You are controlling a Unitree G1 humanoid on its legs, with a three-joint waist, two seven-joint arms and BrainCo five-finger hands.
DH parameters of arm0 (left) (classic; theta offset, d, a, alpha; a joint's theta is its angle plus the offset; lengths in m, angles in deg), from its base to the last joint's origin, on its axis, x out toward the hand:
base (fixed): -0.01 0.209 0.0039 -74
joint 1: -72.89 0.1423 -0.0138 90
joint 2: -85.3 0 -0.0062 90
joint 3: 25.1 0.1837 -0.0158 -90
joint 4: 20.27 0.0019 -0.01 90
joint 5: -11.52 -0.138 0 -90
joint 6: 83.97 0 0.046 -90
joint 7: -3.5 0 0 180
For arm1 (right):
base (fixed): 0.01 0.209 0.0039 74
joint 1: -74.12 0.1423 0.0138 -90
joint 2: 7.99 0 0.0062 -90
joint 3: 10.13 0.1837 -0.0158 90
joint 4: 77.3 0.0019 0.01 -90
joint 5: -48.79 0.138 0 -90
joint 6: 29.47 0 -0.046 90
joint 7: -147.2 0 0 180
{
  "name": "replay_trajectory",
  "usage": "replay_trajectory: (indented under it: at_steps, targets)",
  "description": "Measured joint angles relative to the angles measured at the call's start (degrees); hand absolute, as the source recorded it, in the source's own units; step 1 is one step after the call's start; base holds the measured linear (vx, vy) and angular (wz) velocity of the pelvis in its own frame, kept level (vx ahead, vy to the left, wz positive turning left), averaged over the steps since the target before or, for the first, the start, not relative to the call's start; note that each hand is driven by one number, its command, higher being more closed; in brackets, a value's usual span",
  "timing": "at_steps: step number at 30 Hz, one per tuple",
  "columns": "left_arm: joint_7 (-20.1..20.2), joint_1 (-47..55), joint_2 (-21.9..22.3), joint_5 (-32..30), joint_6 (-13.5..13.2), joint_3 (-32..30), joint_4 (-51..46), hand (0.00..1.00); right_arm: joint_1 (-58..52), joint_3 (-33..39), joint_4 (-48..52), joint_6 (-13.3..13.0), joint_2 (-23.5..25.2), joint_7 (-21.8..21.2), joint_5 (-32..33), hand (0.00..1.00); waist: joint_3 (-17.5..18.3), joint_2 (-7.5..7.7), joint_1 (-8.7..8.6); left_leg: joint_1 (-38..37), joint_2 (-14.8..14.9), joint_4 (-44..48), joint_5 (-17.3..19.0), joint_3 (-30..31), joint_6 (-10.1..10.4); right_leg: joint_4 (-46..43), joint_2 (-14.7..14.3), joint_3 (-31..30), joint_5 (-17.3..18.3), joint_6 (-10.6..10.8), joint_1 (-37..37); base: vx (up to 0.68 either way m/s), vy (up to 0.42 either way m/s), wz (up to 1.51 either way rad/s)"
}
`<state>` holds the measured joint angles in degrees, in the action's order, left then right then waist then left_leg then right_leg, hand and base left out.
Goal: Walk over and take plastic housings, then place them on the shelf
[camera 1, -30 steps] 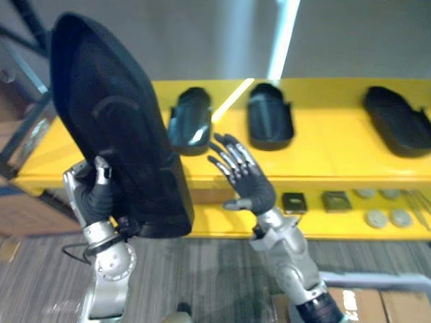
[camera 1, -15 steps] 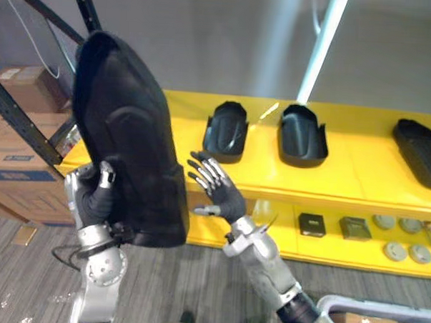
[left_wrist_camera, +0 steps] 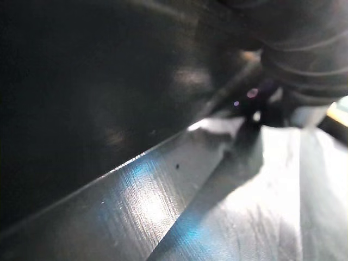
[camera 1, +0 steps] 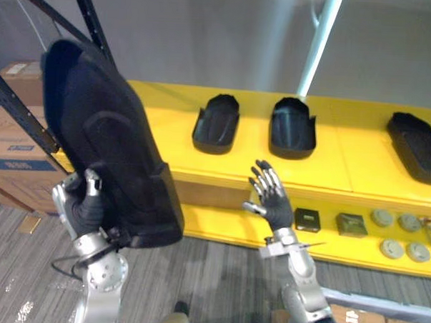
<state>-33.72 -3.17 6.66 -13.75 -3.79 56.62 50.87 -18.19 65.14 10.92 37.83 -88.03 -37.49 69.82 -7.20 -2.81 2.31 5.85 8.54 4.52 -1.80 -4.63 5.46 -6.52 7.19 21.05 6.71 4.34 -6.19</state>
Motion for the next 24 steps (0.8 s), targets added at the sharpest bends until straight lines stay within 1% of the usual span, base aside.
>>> replay_trajectory:
  at_steps: [2,4,5,7,8,9,10,11,12,13,14,15,17,19,20,21,23,24]
  targets:
    - [-0.29,1.00,0.44,0.07,0.00,-0.09,0.00,1.00,-0.81,-0.02,0.18,0.00,-0.01,0.05,-0.88,0.00,-0.13,-0.22,0.00,-0.85,0.67,0.03,0.01,-0.94,0.01,-1.08,-0.05,-1.63,0.81,0.10,0.62,-0.07,-0.036,-0.35]
    - [-0.30,1.09,0.51,0.06,-0.10,-0.01,-0.03,1.00,-0.87,-0.03,0.36,0.00,-0.02,1.02,-1.46,0.00,0.05,-0.32,-0.21,-1.32,0.78,0.31,0.21,-2.26,0.26,-2.99,0.16,-3.78,1.60,0.04,2.33,-0.02,-0.006,-0.47]
    - [-0.31,1.04,0.49,0.06,-0.11,0.03,-0.04,1.00,-0.72,0.14,0.36,-0.11,0.00,1.23,-1.45,0.00,0.03,-0.36,-0.44,-1.89,0.78,0.63,0.39,-3.44,0.24,-4.54,0.53,-5.02,2.22,0.24,3.48,0.02,0.026,-0.50]
    - [-0.29,0.92,0.48,0.05,-0.12,0.50,-0.03,1.00,-0.83,0.59,0.35,-1.06,-0.10,2.55,-1.54,0.00,0.04,-0.35,-1.51,-1.92,0.35,2.03,1.31,-4.79,0.29,-6.81,1.62,-6.34,3.08,0.64,4.72,0.02,0.038,-0.36]
    - [-0.24,0.72,0.48,0.05,-0.14,0.81,-0.03,1.00,-0.89,1.01,0.35,-1.56,-0.10,3.56,-1.60,0.00,0.07,-0.28,-1.81,-2.37,-0.13,2.16,1.54,-5.25,0.22,-7.78,2.23,-7.03,3.34,1.22,5.11,0.04,0.068,-0.17]
    - [0.40,-0.79,0.24,-0.05,-0.14,1.85,0.03,1.00,-1.36,2.18,0.35,-3.06,0.03,6.54,-1.56,0.00,0.09,-0.03,-3.00,-3.32,-1.52,2.24,1.90,-5.54,0.17,-9.15,3.87,-7.35,3.78,2.02,5.10,0.04,0.075,-0.13]
    - [0.83,-1.77,0.01,-0.06,-0.15,2.39,0.03,1.00,-1.58,2.87,0.30,-3.67,0.15,7.67,-1.54,0.00,-0.03,0.16,-3.16,-3.76,-2.11,2.23,2.18,-5.69,0.03,-9.73,4.59,-7.49,4.09,2.41,5.05,0.06,0.112,-0.20]
    - [1.86,-3.86,-0.76,-0.07,-0.17,3.07,0.03,1.00,-1.80,4.06,0.12,-4.34,0.32,9.31,-1.53,0.00,-0.45,0.76,-3.15,-4.75,-2.96,2.67,3.09,-7.15,-0.33,-10.92,5.77,-8.44,4.36,2.66,5.20,0.04,0.095,-0.27]
    - [2.34,-4.59,-1.44,-0.04,-0.17,3.28,0.05,1.00,-1.91,4.37,-0.09,-4.62,0.43,9.91,-1.53,0.00,-0.54,0.86,-3.14,-5.10,-3.18,3.14,3.81,-7.67,-0.57,-11.61,5.93,-8.82,4.37,2.65,5.18,0.06,0.094,-0.47]
    - [2.94,-5.55,-3.10,-0.08,-0.16,3.43,0.04,1.00,-2.25,4.45,-0.30,-5.12,1.03,10.60,-1.18,0.00,-0.76,1.17,-3.25,-6.16,-3.30,3.47,4.41,-8.91,-0.78,-12.96,6.37,-9.45,4.26,2.50,5.26,0.06,0.073,-0.46]
    - [3.69,-6.06,-4.58,-0.06,-0.10,3.41,0.04,1.00,-2.83,4.44,-0.29,-5.40,1.91,10.66,-0.94,0.00,-0.96,1.51,-3.49,-7.23,-3.38,3.36,4.70,-10.01,-0.87,-13.35,6.38,-10.29,3.92,2.16,5.31,0.06,0.083,-0.57]
    - [4.33,-6.51,-6.52,0.00,-0.05,3.51,0.04,1.00,-3.86,4.42,-0.17,-5.70,3.12,10.76,-1.21,0.00,-0.99,1.95,-3.87,-7.92,-3.15,3.23,5.15,-10.79,-0.75,-11.98,5.73,-10.99,3.01,1.84,4.94,0.04,0.083,-0.42]
    - [4.75,-8.27,-8.84,0.17,0.04,4.14,0.07,1.00,-5.80,4.11,1.25,-5.57,4.70,10.94,-1.61,0.00,-1.01,2.85,-4.77,-7.51,-2.83,2.64,5.13,-11.34,-0.74,-6.82,4.72,-11.79,0.94,2.39,3.63,0.02,0.045,-0.27]
    - [4.86,-9.51,-8.72,0.64,0.57,5.08,0.11,1.00,-6.73,4.05,1.63,-5.09,5.23,10.78,-1.61,0.00,-1.20,2.86,-5.11,-7.07,-2.14,1.82,4.84,-11.96,-0.56,-3.43,3.58,-12.26,-1.47,1.85,3.25,-0.01,0.015,-0.21]
    - [4.84,-9.98,-8.54,0.70,0.90,5.19,0.12,1.00,-6.84,3.94,1.58,-4.22,5.28,10.57,-1.61,0.00,-1.53,2.95,-5.76,-6.61,-1.86,1.61,4.74,-12.64,-0.51,-1.78,3.20,-12.79,-2.55,1.71,3.35,-0.01,0.032,-0.35]
    - [4.72,-9.65,-8.29,0.79,1.27,5.19,0.38,1.00,-6.99,3.94,1.53,-3.75,5.26,9.75,-1.55,0.00,-1.76,2.91,-5.86,-6.94,-1.85,0.85,4.49,-13.90,-0.43,-0.69,3.10,-13.72,-3.16,1.85,3.64,-0.01,0.029,-0.34]
    - [4.66,-9.28,-7.92,0.60,1.61,5.62,0.66,1.00,-7.41,4.26,1.53,-3.75,5.18,8.24,-1.52,0.00,-1.97,2.55,-6.38,-7.16,-1.94,-0.18,3.97,-14.63,-0.43,0.48,3.02,-13.93,-3.96,2.16,3.72,0.01,0.009,-0.21]
    - [4.39,-9.28,-7.66,0.28,1.85,6.12,0.65,1.00,-7.60,4.45,1.49,-3.77,4.73,7.79,-1.52,0.00,-2.07,2.38,-6.36,-7.09,-1.93,-0.45,3.90,-14.76,-0.35,0.95,2.96,-13.97,-4.03,2.21,3.76,0.01,-0.006,-0.08]
